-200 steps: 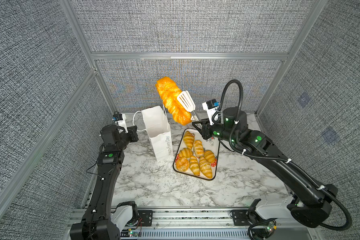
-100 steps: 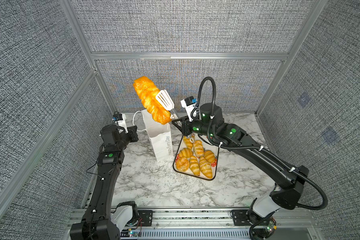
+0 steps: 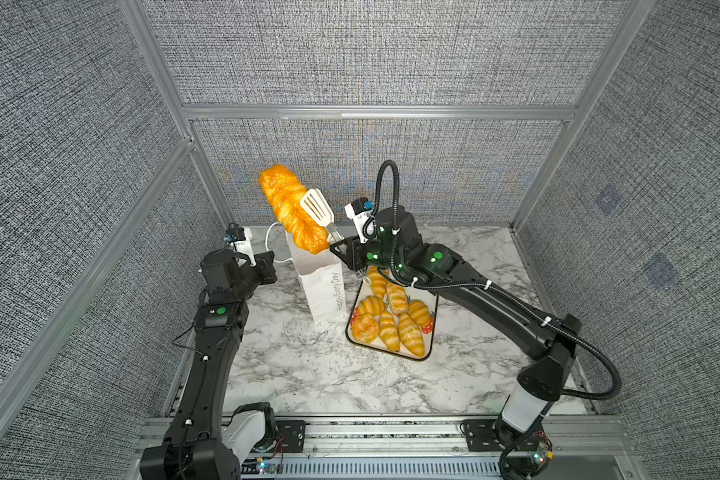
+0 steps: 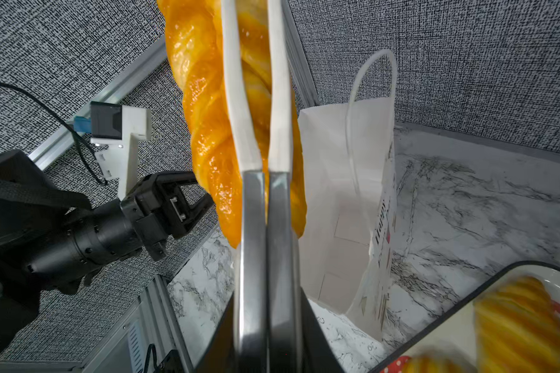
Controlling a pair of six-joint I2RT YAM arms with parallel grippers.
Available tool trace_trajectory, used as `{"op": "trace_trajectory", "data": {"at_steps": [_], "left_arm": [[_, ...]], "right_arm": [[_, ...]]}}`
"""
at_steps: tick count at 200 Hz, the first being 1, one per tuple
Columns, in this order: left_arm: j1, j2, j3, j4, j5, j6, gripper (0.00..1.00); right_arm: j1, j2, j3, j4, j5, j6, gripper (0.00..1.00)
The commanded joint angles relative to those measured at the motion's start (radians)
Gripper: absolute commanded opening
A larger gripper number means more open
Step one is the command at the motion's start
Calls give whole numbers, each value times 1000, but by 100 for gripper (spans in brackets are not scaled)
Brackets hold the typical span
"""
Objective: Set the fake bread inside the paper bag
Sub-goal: 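Carry the bread in the tongs over the bag opening held by the left gripper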
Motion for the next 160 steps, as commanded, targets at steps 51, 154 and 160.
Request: {"op": "trace_trajectory", "data": {"at_steps": [51, 154, 160], "left_arm": [[2, -5, -5, 27, 10, 0, 7], [1, -6, -6, 24, 4, 1, 7], [1, -6, -6, 23, 6, 1, 7]], "right_arm": [[-9, 18, -24, 35, 27, -1, 18], [-26, -22, -151, 65, 34, 28, 18], [-26, -23, -156, 66, 34, 29, 18]]}}
